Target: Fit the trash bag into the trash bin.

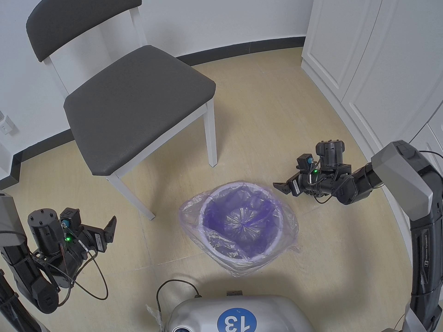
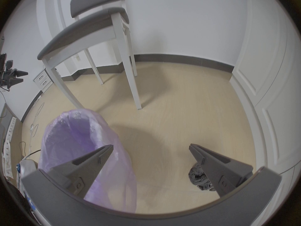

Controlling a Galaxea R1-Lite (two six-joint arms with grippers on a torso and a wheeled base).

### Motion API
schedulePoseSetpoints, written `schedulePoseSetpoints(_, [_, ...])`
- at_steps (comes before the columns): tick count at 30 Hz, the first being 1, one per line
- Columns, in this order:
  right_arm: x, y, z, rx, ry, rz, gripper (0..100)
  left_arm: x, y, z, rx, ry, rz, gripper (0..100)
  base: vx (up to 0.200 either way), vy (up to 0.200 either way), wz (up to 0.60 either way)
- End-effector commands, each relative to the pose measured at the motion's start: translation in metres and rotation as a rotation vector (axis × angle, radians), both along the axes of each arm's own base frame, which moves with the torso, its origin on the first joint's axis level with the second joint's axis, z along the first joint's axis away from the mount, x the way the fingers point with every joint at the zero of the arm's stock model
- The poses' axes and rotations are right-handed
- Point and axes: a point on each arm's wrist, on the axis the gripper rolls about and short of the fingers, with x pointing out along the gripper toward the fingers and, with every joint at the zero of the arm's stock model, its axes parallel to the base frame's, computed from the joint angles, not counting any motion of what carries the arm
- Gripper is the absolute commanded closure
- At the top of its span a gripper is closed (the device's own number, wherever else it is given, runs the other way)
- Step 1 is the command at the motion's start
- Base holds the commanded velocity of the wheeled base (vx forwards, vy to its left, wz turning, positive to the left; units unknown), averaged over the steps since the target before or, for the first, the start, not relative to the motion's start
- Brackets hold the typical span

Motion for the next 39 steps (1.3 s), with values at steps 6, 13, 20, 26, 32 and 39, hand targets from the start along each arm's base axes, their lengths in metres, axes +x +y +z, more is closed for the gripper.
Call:
schedulePoseSetpoints(6, [-0.052, 0.041, 0.022, -0.036, -0.105, 0.142, 0, -0.008, 0.001, 0.006, -0.002, -0.031, 0.009, 0, 0.0, 0.0, 0.0])
schedulePoseSetpoints(13, [-0.077, 0.081, 0.009, -0.013, -0.117, 0.257, 0, -0.011, 0.002, 0.008, 0.006, -0.037, 0.006, 0, 0.0, 0.0, 0.0])
schedulePoseSetpoints(20, [-0.085, 0.103, -0.017, 0.116, 0.025, 0.377, 0, -0.01, 0.001, 0.009, 0.011, -0.039, 0.003, 0, 0.0, 0.0, 0.0])
schedulePoseSetpoints(26, [-0.077, 0.114, -0.032, 0.227, 0.175, 0.38, 0, -0.009, 0.001, 0.008, 0.009, -0.04, 0.004, 0, 0.0, 0.0, 0.0])
schedulePoseSetpoints(32, [-0.065, 0.118, -0.06, 0.24, 0.261, 0.371, 0, -0.009, 0.001, 0.009, 0.009, -0.043, 0.004, 0, 0.0, 0.0, 0.0])
schedulePoseSetpoints(39, [-0.061, 0.12, -0.081, 0.227, 0.297, 0.363, 0, -0.008, 0.001, 0.009, 0.009, -0.043, 0.004, 0, 0.0, 0.0, 0.0])
